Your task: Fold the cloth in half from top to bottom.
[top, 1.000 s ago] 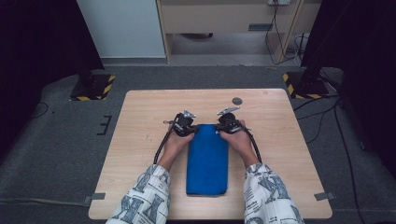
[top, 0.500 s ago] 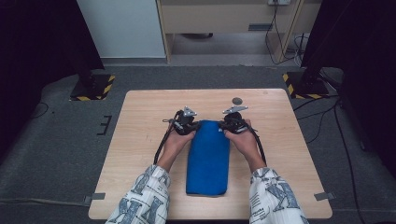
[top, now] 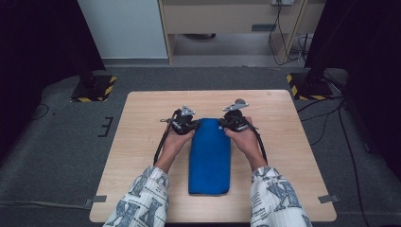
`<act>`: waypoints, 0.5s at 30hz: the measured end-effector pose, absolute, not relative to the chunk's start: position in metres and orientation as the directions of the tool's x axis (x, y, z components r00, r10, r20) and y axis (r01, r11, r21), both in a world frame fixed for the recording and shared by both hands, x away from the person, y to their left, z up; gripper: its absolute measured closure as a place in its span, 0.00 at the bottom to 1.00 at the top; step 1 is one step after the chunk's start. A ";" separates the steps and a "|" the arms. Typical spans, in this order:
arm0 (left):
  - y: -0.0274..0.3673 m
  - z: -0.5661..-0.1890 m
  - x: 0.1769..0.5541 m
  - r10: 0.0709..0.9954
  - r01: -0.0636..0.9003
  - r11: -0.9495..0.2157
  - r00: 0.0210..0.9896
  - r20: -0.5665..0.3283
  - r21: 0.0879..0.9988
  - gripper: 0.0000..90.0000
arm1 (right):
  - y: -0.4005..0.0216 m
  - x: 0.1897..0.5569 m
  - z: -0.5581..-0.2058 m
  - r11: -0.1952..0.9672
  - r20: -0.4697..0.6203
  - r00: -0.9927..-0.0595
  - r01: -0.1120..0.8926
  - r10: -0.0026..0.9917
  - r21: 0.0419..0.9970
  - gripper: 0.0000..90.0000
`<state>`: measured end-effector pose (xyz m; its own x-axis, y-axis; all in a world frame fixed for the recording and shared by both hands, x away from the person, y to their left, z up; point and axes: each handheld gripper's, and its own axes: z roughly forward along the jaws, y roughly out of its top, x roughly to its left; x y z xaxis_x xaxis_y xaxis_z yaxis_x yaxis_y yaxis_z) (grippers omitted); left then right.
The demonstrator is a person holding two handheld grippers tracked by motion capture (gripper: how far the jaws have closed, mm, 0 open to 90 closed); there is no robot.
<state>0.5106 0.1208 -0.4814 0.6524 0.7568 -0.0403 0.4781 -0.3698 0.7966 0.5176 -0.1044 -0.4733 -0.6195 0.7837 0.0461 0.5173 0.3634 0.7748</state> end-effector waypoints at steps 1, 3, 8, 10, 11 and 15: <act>0.122 -0.481 0.511 0.758 0.478 -0.368 0.651 -0.041 0.798 0.93 | -0.104 0.518 -0.472 0.368 0.041 -0.624 0.512 0.781 0.776 0.94; 0.124 -0.481 0.512 0.761 0.476 -0.357 0.647 -0.046 0.804 0.93 | -0.102 0.518 -0.470 0.367 0.040 -0.626 0.507 0.779 0.779 0.94; 0.125 -0.481 0.512 0.757 0.473 -0.363 0.652 -0.043 0.803 0.93 | -0.099 0.520 -0.470 0.371 0.036 -0.628 0.503 0.777 0.781 0.94; 0.125 -0.481 0.512 0.755 0.471 -0.358 0.654 -0.047 0.806 0.93 | -0.099 0.520 -0.470 0.368 0.041 -0.627 0.507 0.778 0.779 0.94; 0.125 -0.481 0.512 0.755 0.469 -0.358 0.654 -0.045 0.808 0.93 | -0.099 0.520 -0.470 0.370 0.039 -0.629 0.505 0.776 0.780 0.94; 0.126 -0.479 0.510 0.750 0.460 -0.363 0.660 -0.039 0.810 0.92 | -0.102 0.518 -0.469 0.370 0.038 -0.632 0.502 0.774 0.782 0.94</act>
